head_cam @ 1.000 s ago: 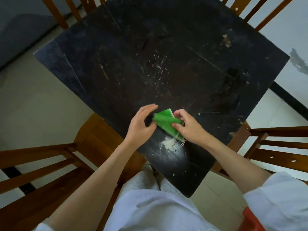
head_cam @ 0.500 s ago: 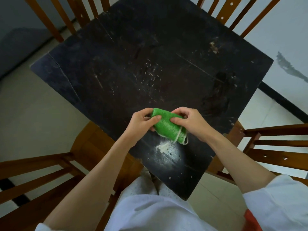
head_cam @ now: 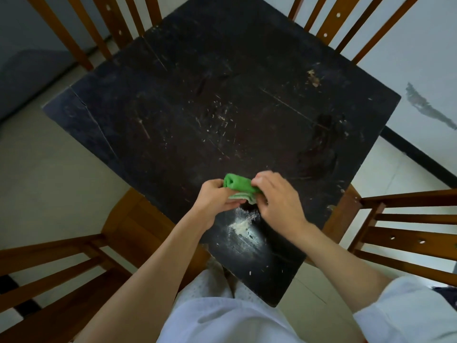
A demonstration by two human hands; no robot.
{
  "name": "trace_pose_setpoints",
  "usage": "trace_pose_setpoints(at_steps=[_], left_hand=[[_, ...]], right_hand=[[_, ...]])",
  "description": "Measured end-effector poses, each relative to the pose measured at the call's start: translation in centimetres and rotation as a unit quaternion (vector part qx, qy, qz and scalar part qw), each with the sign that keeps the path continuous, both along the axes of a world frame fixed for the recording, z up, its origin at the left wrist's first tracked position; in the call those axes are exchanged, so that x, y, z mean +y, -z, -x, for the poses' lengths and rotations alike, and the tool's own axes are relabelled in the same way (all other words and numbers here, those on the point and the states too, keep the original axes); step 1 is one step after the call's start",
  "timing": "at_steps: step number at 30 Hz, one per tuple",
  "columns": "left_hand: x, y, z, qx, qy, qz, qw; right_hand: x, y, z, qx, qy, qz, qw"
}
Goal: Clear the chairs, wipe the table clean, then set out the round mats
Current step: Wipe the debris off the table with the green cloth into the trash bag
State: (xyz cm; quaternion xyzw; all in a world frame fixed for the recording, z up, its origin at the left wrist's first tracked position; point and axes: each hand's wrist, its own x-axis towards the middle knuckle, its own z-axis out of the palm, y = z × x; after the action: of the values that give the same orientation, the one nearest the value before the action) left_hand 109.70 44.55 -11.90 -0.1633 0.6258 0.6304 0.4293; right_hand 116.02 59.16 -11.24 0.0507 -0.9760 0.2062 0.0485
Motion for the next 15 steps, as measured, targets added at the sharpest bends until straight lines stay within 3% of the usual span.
trace_pose_setpoints(at_steps=[6,10,15], left_hand=[[-1.1,0.4,-0.2,-0.166,-0.003,-0.096,0.981],[-1.3,-0.2,0.8,-0.204,0.024,-0.170,0.964],[-0.4,-0.5,1.7,-0.168,0.087,-0.142,0.972]], right_hand=[[-1.6,1.9,-1.8,-0.101,0.064,0.025,0.993],[-1.7,1.5,-1.0,-0.205,0.122,0.161,0.958],[-1.1,1.2,1.2,-0.205,0.235,0.368,0.876]])
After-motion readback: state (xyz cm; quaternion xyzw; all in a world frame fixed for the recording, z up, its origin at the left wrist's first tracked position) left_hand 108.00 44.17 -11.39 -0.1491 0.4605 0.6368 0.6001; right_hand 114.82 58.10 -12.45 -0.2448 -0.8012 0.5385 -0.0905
